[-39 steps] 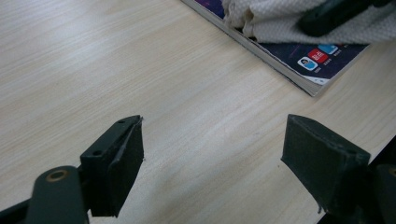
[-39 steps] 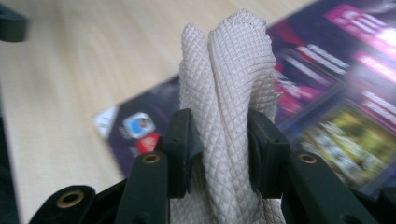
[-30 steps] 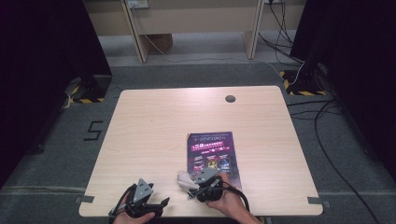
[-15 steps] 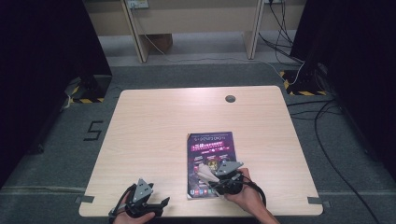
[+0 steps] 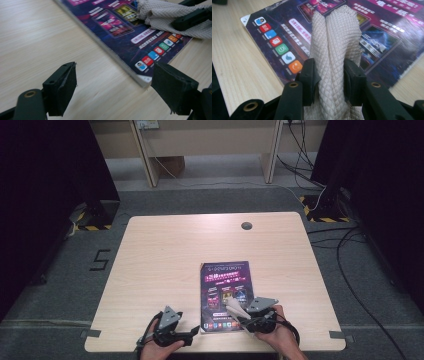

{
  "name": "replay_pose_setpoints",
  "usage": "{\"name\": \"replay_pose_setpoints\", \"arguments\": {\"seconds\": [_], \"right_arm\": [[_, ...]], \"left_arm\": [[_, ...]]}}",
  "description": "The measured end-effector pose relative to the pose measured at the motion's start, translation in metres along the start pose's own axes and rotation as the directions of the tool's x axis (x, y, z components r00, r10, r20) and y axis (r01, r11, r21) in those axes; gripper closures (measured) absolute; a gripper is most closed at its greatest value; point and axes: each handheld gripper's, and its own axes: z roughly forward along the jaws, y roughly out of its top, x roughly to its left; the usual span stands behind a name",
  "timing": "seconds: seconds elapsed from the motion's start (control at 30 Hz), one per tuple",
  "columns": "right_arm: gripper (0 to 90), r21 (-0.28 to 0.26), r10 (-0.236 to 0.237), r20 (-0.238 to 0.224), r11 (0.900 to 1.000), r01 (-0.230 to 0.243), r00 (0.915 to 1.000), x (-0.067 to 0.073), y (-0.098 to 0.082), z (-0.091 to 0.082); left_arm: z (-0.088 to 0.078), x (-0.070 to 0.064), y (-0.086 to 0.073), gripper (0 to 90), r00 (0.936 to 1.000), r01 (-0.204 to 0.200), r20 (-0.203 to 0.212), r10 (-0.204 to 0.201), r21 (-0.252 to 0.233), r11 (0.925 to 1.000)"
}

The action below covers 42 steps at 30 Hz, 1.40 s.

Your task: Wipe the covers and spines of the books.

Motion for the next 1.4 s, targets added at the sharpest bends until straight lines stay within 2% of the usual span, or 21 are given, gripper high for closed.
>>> {"name": "replay_pose_setpoints", "arguments": {"seconds": [0.1, 0.17, 0.23, 0.3, 0.4, 0.6, 0.77, 1.0, 1.1, 1.2, 1.4], "right_arm": [[65.1, 0.0, 0.009, 0.016, 1.0, -0.009, 0.9998, -0.003, -0.005, -0.004], [65.2, -0.002, 0.011, 0.023, 1.0, -0.011, 0.9997, -0.006, -0.007, -0.007], [65.7, -0.004, 0.016, 0.027, 1.0, -0.016, 0.9995, -0.008, -0.008, -0.007], [65.9, -0.005, 0.023, 0.033, 1.0, -0.022, 0.9992, -0.011, -0.007, -0.007], [65.9, -0.003, 0.035, 0.066, 0.999, -0.035, 0.9972, -0.015, -0.004, -0.004], [65.9, -0.01, 0.066, 0.101, 0.998, -0.066, 0.9926, -0.027, 0.001, 0.001], [65.9, -0.004, 0.073, 0.132, 0.997, -0.073, 0.9885, -0.038, 0.009, 0.007], [65.9, -0.017, 0.113, 0.192, 0.994, -0.112, 0.9748, -0.061, 0.025, 0.023], [65.6, -0.027, 0.131, 0.217, 0.991, -0.129, 0.9674, -0.07, 0.03, 0.028], [65.3, -0.044, 0.166, 0.239, 0.986, -0.16, 0.9568, -0.082, 0.036, 0.035], [65.4, -0.056, 0.188, 0.288, 0.982, -0.18, 0.9388, -0.097, 0.047, 0.046]], "left_arm": [[0.013, -0.006, 0.005, 20.2, 0.9991, -0.041, -0.01, 0.042, 0.013, 0.9991], [0.018, -0.007, 0.006, 20.5, 0.9988, -0.049, -0.007, 0.049, 0.023, 0.9985], [0.022, -0.007, 0.006, 20.6, 0.9976, -0.064, -0.025, 0.065, 0.039, 0.9972], [0.023, -0.006, 0.006, 20.7, 0.9957, -0.081, -0.041, 0.083, 0.049, 0.9955], [0.025, -0.004, 0.005, 20.4, 0.996, -0.077, -0.041, 0.08, 0.059, 0.9953], [0.025, -0.005, 0.006, 19.1, 0.9921, -0.112, -0.05, 0.115, 0.07, 0.9912], [0.026, -0.006, 0.007, 16.8, 0.9886, -0.132, -0.063, 0.137, 0.078, 0.9882], [0.027, -0.004, 0.007, 14.8, 0.9912, -0.116, -0.054, 0.121, 0.081, 0.9899], [0.027, -0.003, 0.008, 14.8, 0.9908, -0.122, -0.047, 0.127, 0.089, 0.9885], [0.027, -0.003, 0.008, 14.7, 0.9913, -0.119, -0.047, 0.123, 0.088, 0.989], [0.027, -0.003, 0.008, 14.7, 0.991, -0.12, -0.048, 0.125, 0.089, 0.9887]]}}
